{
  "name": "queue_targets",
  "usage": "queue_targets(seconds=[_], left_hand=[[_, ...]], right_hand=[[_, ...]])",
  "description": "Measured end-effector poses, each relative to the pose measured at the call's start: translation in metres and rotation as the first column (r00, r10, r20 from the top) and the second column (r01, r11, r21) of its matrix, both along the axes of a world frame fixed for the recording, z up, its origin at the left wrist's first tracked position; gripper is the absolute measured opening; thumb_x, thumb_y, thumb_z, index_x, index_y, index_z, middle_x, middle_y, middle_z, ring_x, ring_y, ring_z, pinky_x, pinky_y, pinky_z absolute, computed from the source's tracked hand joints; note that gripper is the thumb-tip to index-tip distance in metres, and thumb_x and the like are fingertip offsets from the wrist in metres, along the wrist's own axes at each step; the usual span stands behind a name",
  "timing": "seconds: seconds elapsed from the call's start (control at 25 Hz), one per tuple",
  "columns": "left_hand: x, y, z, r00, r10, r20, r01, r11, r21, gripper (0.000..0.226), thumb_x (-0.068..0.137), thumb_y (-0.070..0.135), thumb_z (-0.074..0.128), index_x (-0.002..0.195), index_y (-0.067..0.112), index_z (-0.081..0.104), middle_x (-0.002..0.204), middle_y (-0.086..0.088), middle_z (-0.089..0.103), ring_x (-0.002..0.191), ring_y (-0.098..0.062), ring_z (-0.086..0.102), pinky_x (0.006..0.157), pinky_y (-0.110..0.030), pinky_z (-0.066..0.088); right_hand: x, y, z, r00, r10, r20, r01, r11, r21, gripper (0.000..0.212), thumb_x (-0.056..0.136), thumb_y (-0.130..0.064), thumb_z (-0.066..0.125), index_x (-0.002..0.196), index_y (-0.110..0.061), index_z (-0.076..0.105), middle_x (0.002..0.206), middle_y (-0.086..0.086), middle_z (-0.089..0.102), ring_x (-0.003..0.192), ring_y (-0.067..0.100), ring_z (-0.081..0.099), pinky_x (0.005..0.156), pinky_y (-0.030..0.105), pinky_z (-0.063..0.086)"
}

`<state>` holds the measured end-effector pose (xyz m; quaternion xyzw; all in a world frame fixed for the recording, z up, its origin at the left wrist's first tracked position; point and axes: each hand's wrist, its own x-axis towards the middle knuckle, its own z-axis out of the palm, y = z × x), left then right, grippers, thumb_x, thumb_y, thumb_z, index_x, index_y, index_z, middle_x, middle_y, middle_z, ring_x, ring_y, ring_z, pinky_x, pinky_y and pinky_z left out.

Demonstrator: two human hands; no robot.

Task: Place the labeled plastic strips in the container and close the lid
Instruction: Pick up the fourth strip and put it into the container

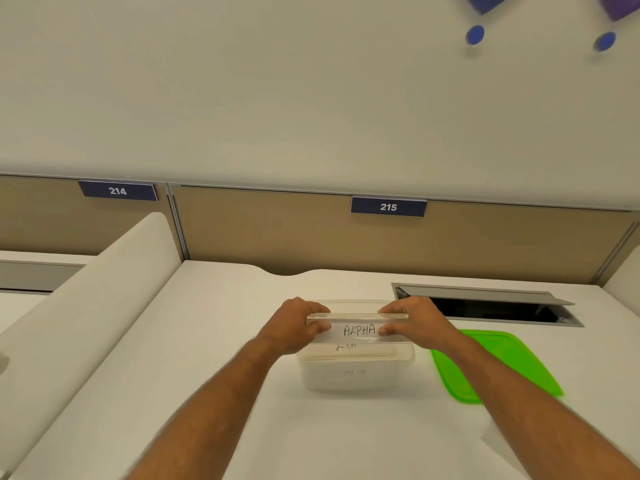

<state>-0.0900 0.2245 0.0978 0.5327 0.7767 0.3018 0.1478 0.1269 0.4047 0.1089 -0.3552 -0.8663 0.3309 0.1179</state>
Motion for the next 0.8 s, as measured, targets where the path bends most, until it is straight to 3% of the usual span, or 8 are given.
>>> queue_targets(seconds=[0.12, 0.24, 0.36, 0.48, 0.8], left_hand=[[-0.005, 0.012, 0.001, 0.995, -0.046, -0.093, 0.034, 0.991, -0.126, 0.035, 0.089, 0.033, 0.068, 0.122, 0.022, 0.069, 0.123, -0.002, 0.069, 0.112, -0.021, 0.061, 0.098, -0.034, 0.048], [-0.006, 0.021, -0.003, 0.972, -0.124, -0.199, 0.064, 0.957, -0.282, 0.036, 0.089, 0.033, 0.068, 0.123, 0.022, 0.069, 0.122, -0.002, 0.069, 0.112, -0.024, 0.061, 0.096, -0.039, 0.050], [-0.004, 0.028, -0.012, 0.940, -0.189, -0.283, 0.056, 0.907, -0.418, 0.037, 0.086, 0.035, 0.069, 0.121, 0.024, 0.068, 0.121, -0.005, 0.066, 0.107, -0.027, 0.062, 0.091, -0.038, 0.052], [-0.001, 0.036, -0.021, 0.921, -0.224, -0.318, 0.044, 0.872, -0.488, 0.041, 0.084, 0.034, 0.071, 0.123, 0.022, 0.066, 0.121, -0.006, 0.062, 0.106, -0.028, 0.062, 0.085, -0.035, 0.050], [0.005, 0.050, -0.037, 0.881, -0.316, -0.351, 0.050, 0.801, -0.596, 0.040, 0.081, 0.029, 0.076, 0.118, 0.019, 0.066, 0.119, -0.007, 0.061, 0.104, -0.029, 0.064, 0.080, -0.035, 0.051]], right_hand=[[-0.007, 0.007, -0.002, 0.979, 0.109, 0.172, -0.129, 0.985, 0.110, 0.049, 0.072, -0.040, 0.083, 0.116, -0.022, 0.071, 0.119, -0.007, 0.070, 0.113, 0.010, 0.061, 0.097, 0.025, 0.047], [-0.016, 0.011, -0.008, 0.941, 0.182, 0.285, -0.223, 0.968, 0.115, 0.036, 0.079, -0.036, 0.078, 0.112, -0.025, 0.073, 0.110, -0.006, 0.073, 0.098, 0.013, 0.063, 0.086, 0.026, 0.051], [-0.023, 0.015, -0.015, 0.881, 0.242, 0.407, -0.320, 0.937, 0.137, 0.033, 0.084, -0.035, 0.073, 0.114, -0.024, 0.071, 0.113, -0.005, 0.072, 0.104, 0.016, 0.062, 0.091, 0.028, 0.048], [-0.027, 0.018, -0.024, 0.829, 0.258, 0.496, -0.360, 0.925, 0.120, 0.038, 0.086, -0.033, 0.071, 0.122, -0.021, 0.067, 0.122, -0.001, 0.068, 0.114, 0.019, 0.059, 0.098, 0.032, 0.047], [-0.037, 0.020, -0.045, 0.735, 0.275, 0.619, -0.418, 0.903, 0.095, 0.041, 0.080, -0.033, 0.075, 0.119, -0.021, 0.068, 0.118, 0.004, 0.069, 0.110, 0.023, 0.059, 0.092, 0.034, 0.051]])
